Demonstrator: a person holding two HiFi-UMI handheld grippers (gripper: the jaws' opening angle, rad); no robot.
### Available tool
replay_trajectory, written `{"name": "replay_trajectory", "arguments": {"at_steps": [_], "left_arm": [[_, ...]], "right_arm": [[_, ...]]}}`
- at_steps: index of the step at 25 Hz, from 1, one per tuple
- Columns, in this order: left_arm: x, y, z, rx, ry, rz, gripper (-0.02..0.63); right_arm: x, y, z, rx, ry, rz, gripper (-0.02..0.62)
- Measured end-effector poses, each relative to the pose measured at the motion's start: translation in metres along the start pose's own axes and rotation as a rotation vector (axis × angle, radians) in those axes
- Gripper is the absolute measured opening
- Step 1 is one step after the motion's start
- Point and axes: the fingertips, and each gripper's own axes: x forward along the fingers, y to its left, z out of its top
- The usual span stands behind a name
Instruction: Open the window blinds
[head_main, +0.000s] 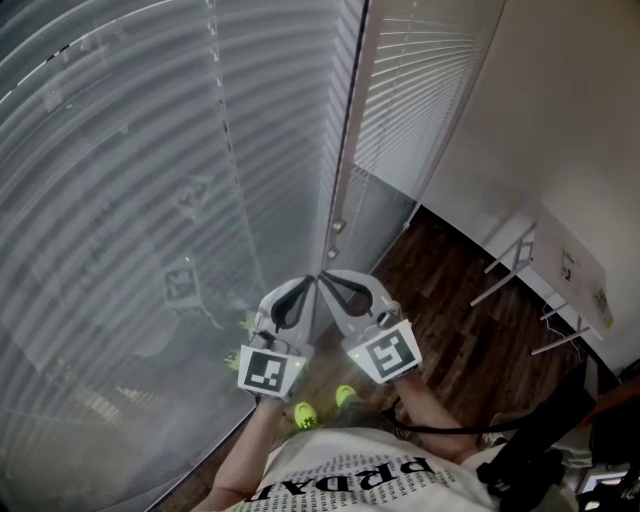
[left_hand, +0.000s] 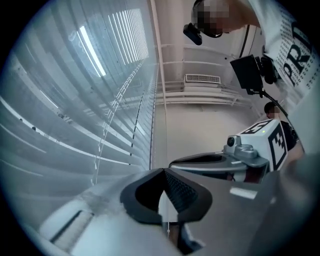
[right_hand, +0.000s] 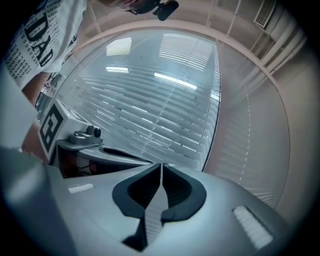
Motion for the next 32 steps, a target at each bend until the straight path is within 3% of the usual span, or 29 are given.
{"name": "replay_trajectory", "arguments": {"at_steps": [5, 12, 17, 24, 32], "left_arm": [[0.017, -0.001, -0.006, -0.003, 0.009, -0.009, -0.008], [0.036, 0.000, -0.004, 0.000, 0.022, 0.021, -0.008], [0.042, 0.001, -0.032, -0.003, 0.026, 0.063, -0.008], [0.056, 0.002, -0.042, -0.033, 0.045, 0.129, -0.006], [0.065, 0.001, -0.056, -0.041, 0.068, 0.153, -0.006]], "right_arm": [[0.001, -0.017, -0.008, -0.004, -0.004, -0.037, 0.019], [0.006, -0.046, -0.009, -0.004, -0.012, -0.041, 0.081], [0.017, -0.051, -0.038, -0.046, 0.001, -0.007, 0.091], [0.030, -0.069, -0.063, -0.088, 0.040, -0.010, 0.149], [0.046, -0.076, -0.086, -0.097, 0.074, 0.055, 0.139]]}}
